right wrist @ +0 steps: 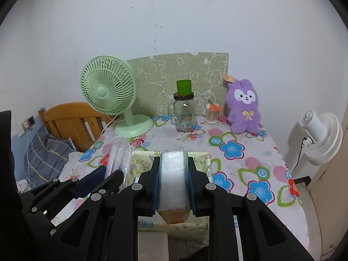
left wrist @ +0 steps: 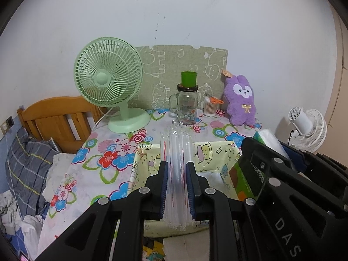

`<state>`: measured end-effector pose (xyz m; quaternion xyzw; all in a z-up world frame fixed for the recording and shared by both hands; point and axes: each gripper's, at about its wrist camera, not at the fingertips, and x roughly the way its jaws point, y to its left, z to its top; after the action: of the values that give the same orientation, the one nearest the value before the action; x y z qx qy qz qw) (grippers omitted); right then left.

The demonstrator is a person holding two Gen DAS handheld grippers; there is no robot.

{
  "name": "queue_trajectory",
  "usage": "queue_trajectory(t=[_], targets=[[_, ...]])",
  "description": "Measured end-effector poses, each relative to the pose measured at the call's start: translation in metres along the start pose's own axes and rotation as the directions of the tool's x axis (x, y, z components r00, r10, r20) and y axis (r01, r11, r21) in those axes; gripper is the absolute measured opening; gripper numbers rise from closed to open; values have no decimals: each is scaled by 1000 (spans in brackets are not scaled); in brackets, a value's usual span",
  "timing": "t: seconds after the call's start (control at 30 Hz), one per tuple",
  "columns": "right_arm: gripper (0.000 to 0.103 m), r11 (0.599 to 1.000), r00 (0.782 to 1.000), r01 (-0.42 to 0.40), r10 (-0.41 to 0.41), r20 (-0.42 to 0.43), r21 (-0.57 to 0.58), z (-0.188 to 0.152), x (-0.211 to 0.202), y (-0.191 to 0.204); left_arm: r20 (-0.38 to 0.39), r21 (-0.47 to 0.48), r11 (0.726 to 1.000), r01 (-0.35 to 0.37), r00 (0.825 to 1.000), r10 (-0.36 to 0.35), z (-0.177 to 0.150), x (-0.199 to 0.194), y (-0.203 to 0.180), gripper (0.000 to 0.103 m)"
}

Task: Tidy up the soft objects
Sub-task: 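Lift both held items and carry them over the cartoon-print fabric box, then open the right tool to drop the small box inside while the left tool releases the straw bag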

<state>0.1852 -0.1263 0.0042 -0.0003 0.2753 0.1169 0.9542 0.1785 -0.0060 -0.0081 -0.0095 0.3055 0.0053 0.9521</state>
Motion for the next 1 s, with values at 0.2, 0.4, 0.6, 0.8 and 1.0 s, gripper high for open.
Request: queue_trajectory(t=[0.2,0.4,0.6,0.8,1.0], targets=[[25,1000,1000,1,-1,-29,10,3,26,-3,-31,-1,1000,-13,999,13,4,24,1,15],[25,1000,997,-10,11,-70,21,2,54,-4,-73,-20,1000,-12,997,11,4,51,6,15],[25,1000,995,7,-4,-96,27,1,76,-8,-114,-24,1000,-3,993,0,1,74,7,17],[25,999,992,21,-18,-126,25,-4,96,-12,-144,-29,1000,-2,990,-3,-3,92,8,37],[25,1000,989,25,-21,-149,20,-8,107,-11,-167,-17,1000,22,986,-24,-6,104,10,43]])
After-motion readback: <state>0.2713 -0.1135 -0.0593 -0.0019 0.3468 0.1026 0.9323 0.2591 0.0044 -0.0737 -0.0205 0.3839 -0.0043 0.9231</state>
